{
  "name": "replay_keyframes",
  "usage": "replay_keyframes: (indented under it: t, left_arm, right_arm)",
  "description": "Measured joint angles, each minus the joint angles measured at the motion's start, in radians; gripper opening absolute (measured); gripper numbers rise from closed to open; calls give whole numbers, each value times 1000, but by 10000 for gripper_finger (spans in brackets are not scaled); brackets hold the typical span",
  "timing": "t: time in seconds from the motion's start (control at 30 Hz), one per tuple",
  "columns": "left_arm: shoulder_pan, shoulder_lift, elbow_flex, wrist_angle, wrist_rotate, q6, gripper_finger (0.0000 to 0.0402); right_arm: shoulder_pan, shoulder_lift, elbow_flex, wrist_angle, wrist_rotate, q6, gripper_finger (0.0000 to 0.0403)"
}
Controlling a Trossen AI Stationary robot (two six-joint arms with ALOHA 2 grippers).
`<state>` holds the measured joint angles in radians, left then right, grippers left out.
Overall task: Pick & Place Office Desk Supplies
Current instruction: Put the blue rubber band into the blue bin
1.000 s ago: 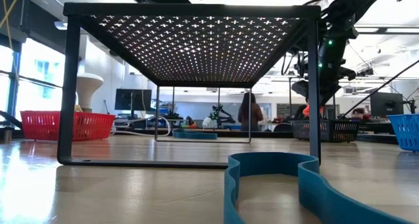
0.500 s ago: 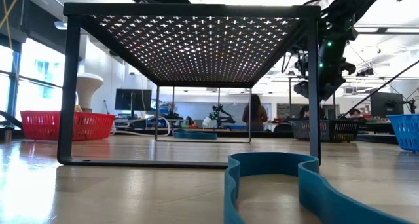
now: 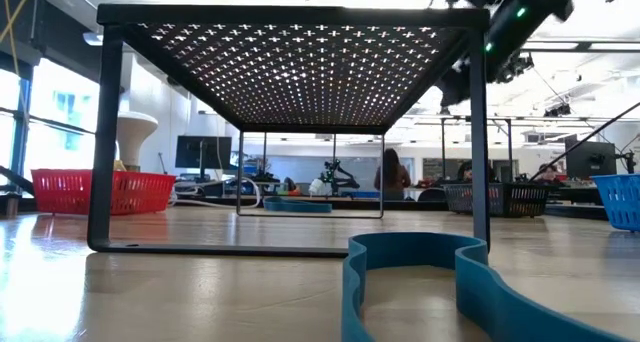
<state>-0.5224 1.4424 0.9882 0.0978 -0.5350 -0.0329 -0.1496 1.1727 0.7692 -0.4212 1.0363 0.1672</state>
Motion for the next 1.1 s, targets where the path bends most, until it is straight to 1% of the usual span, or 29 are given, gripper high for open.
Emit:
replay_keyframes:
  t: [0.13,0.23,0.3,0.43,0.5,0.6,0.7,0.9,1.0,1.1]
  left_arm:
    - [-49,62,80,-2,-30,-43,151]
    - [-93,152,195,-72,-75,-60,151]
    - [-114,218,298,-187,-86,-103,151]
    - [-120,337,499,-451,-75,-305,151]
    - [-118,383,558,-506,-50,-397,151]
    - [-119,423,579,-497,4,-466,151]
    - [-126,449,581,-491,31,-543,151]
    - [-144,522,581,-465,41,-633,151]
    - [-159,559,583,-423,28,-634,151]
    - [-175,590,583,-379,51,-686,151]
  right_arm:
    - [139,-49,0,-8,1,7,201]
    - [239,-70,0,-10,18,20,201]
    - [302,-81,0,-7,30,21,201]
    - [406,-92,0,-8,48,23,201]
    - [452,-93,0,-5,59,32,201]
    - [513,-93,0,-8,72,48,201]
    - [570,-93,0,-8,69,50,201]
    - [695,-92,0,-8,61,95,201]
    - [752,-92,0,-8,61,98,201]
    - [801,-92,0,-8,61,99,201]
